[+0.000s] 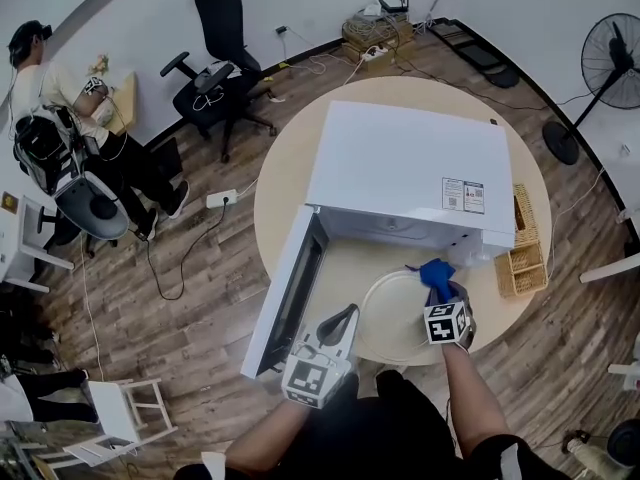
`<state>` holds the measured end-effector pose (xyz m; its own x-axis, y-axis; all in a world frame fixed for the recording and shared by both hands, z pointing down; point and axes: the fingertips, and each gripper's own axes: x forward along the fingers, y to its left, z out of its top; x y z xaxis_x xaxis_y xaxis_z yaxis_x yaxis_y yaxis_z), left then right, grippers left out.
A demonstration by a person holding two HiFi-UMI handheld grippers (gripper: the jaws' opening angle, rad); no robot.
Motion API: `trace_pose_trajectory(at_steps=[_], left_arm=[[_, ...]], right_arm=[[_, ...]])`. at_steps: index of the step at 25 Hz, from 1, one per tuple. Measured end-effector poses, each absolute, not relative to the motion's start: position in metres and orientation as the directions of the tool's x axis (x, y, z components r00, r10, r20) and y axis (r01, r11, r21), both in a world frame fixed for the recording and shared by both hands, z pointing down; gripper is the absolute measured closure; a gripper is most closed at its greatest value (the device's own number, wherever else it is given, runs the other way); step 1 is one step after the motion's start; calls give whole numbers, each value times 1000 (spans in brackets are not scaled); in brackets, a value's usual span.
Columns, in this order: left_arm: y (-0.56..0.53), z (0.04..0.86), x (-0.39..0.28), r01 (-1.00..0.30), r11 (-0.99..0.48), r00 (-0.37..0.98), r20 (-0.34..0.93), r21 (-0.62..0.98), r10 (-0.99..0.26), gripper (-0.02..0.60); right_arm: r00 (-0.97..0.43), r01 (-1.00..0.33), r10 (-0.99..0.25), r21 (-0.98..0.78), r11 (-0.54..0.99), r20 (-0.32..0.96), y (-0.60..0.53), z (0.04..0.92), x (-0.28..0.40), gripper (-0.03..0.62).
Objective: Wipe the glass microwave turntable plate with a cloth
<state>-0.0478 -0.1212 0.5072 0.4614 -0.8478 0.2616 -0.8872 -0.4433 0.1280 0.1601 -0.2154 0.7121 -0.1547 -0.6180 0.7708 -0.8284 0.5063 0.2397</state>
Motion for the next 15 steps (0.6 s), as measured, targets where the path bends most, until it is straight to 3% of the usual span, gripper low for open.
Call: trace_pose_trajectory(at_steps=[7, 15], left_arm=[[-117, 506, -55, -893, -433, 450, 256, 124, -855, 575], [-112, 509, -60, -899, -418, 438, 254, 129, -862, 575]], right_arm=[[-224, -838, -655, 201, 507, 721, -212, 693, 153, 517], [-381, -803, -641, 104, 586, 666, -185, 669, 95, 517]])
